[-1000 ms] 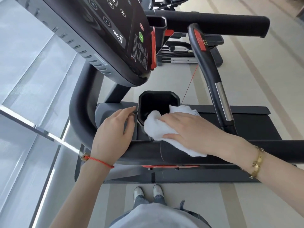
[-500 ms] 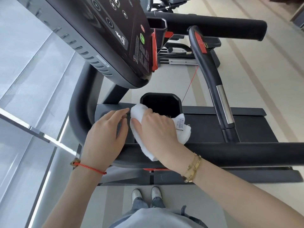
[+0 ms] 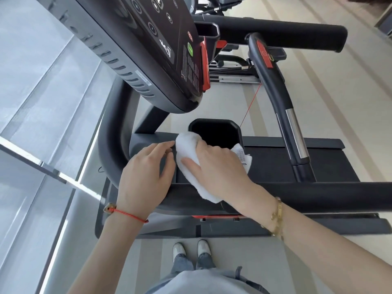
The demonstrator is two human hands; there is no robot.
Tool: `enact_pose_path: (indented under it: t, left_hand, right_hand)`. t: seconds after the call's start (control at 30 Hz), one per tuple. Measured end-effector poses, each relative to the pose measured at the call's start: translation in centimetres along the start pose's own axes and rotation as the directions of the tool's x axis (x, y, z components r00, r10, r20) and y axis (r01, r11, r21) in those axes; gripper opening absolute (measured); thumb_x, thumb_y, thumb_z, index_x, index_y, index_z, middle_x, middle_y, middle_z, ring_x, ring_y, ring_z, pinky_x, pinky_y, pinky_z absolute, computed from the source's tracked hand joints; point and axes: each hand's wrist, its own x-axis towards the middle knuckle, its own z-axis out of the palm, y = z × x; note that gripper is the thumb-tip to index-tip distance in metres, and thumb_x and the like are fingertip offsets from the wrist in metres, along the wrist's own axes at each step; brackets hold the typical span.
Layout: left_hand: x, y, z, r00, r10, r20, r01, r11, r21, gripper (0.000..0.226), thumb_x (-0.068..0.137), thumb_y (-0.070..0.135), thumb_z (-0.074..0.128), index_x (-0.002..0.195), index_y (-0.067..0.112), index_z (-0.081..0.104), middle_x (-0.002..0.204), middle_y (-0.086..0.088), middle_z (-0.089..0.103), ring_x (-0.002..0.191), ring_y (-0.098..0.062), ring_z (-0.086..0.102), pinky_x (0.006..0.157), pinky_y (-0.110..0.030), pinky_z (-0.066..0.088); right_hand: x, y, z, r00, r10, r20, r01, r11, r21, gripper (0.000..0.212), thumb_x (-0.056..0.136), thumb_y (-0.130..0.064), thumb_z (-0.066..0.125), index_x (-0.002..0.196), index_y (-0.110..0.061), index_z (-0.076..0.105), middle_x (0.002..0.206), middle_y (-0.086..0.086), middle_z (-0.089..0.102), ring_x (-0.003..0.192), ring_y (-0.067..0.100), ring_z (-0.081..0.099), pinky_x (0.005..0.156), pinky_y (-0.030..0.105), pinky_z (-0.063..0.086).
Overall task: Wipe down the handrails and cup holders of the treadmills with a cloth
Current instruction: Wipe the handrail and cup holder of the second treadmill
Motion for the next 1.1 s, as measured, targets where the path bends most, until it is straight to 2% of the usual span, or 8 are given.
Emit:
enact_pose_path:
  t: [0.17, 0.4, 0.5, 0.63, 0.77, 0.83, 0.93, 1.1]
  left_hand:
    - [-0.1, 0.0, 0.0, 1.0, -0.014, 0.004, 0.014, 1.0, 0.023, 0.03, 0.097, 0.026, 0.048, 0.123, 0.026, 0.064, 0.106, 0.011, 0.068, 0.087, -0.015, 0.063, 0.069, -0.025, 0.046]
    - [0.3, 0.6, -0.2, 0.999, -0.03, 0.03, 0.031, 0.999, -0.03, 0.029, 0.097, 0.024, 0.051, 0.123, 0.025, 0.064, 0.109, 0.01, 0.069, 0.093, -0.017, 0.065, 0.076, -0.037, 0.055]
    - [0.5, 1.0, -0.2, 0.999, -0.037, 0.019, 0.038, 0.997, -0.068, 0.029, 0.097, 0.022, 0.053, 0.123, 0.022, 0.065, 0.103, 0.009, 0.07, 0.083, -0.017, 0.063, 0.076, -0.039, 0.054]
    - [0.9, 2.0, 0.6, 0.998, -0.027, 0.051, 0.032, 0.995, -0.09, 0.03, 0.098, 0.024, 0.052, 0.125, 0.021, 0.064, 0.104, 0.008, 0.069, 0.096, -0.012, 0.063, 0.084, -0.039, 0.053]
    - [1.8, 2.7, 1.5, 0.998, -0.007, 0.056, 0.011, 0.997, -0.073, 0.034, 0.098, 0.029, 0.049, 0.13, 0.02, 0.06, 0.107, 0.006, 0.068, 0.098, -0.012, 0.061, 0.086, -0.037, 0.051]
    - [2.3, 2.8, 1.8, 0.998, -0.013, 0.055, 0.016, 0.998, -0.06, 0.036, 0.099, 0.03, 0.049, 0.132, 0.019, 0.058, 0.109, 0.005, 0.068, 0.099, -0.016, 0.063, 0.087, -0.039, 0.051]
    - [2.6, 2.8, 2.2, 0.998, -0.031, 0.059, 0.034, 0.998, -0.054, 0.039, 0.099, 0.029, 0.05, 0.135, 0.016, 0.055, 0.114, 0.0, 0.067, 0.103, -0.02, 0.063, 0.088, -0.041, 0.05]
    - [2.3, 2.6, 2.4, 0.997, -0.052, 0.062, 0.056, 0.997, -0.054, 0.04, 0.099, 0.03, 0.051, 0.137, 0.017, 0.054, 0.114, -0.001, 0.066, 0.101, -0.022, 0.063, 0.085, -0.038, 0.051]
  right_hand:
    - [2.8, 1.0, -0.7, 0.994, 0.06, 0.089, -0.072, 0.987, 0.144, 0.05, 0.098, -0.058, 0.033, 0.077, -0.014, 0.041, 0.06, -0.004, 0.04, 0.059, 0.024, 0.045, 0.057, 0.034, 0.03]
    - [-0.7, 3.9, -2.2, 0.965, -0.244, 0.091, 0.237, 0.968, 0.085, 0.036, 0.092, -0.055, 0.045, 0.086, -0.02, 0.041, 0.057, -0.01, 0.036, 0.053, 0.023, 0.044, 0.062, 0.036, 0.039]
    - [-1.8, 6.1, -3.1, 0.925, -0.341, -0.165, 0.344, 0.939, -0.01, 0.033, 0.082, -0.037, 0.074, 0.082, -0.006, 0.061, 0.052, -0.006, 0.044, 0.044, 0.022, 0.049, 0.047, 0.027, 0.042]
    - [-1.8, 8.0, -4.8, 0.816, -0.194, -0.545, 0.202, 0.978, -0.046, 0.048, 0.092, -0.052, 0.052, 0.091, -0.006, 0.067, 0.053, -0.002, 0.053, 0.045, 0.015, 0.047, 0.053, 0.016, 0.029]
    - [0.4, 8.7, -5.7, 0.732, -0.125, -0.67, 0.083, 0.992, -0.095, 0.043, 0.093, -0.048, 0.056, 0.096, -0.006, 0.063, 0.057, -0.001, 0.052, 0.049, 0.013, 0.044, 0.052, 0.018, 0.028]
    - [1.6, 8.5, -5.3, 0.794, -0.142, -0.591, 0.101, 0.99, -0.101, 0.044, 0.092, -0.047, 0.057, 0.101, -0.005, 0.064, 0.067, 0.002, 0.06, 0.056, 0.018, 0.054, 0.054, 0.021, 0.031]
    - [2.8, 7.7, -3.6, 0.985, -0.114, -0.127, 0.121, 0.991, 0.05, 0.059, 0.092, -0.055, 0.048, 0.132, -0.011, 0.05, 0.122, 0.005, 0.062, 0.104, 0.024, 0.059, 0.073, 0.032, 0.039]
    - [4.0, 7.8, -2.4, 0.972, -0.226, 0.057, 0.223, 0.973, 0.061, 0.059, 0.1, -0.047, 0.036, 0.15, -0.017, 0.028, 0.154, 0.001, 0.034, 0.136, 0.023, 0.036, 0.106, 0.033, 0.029]
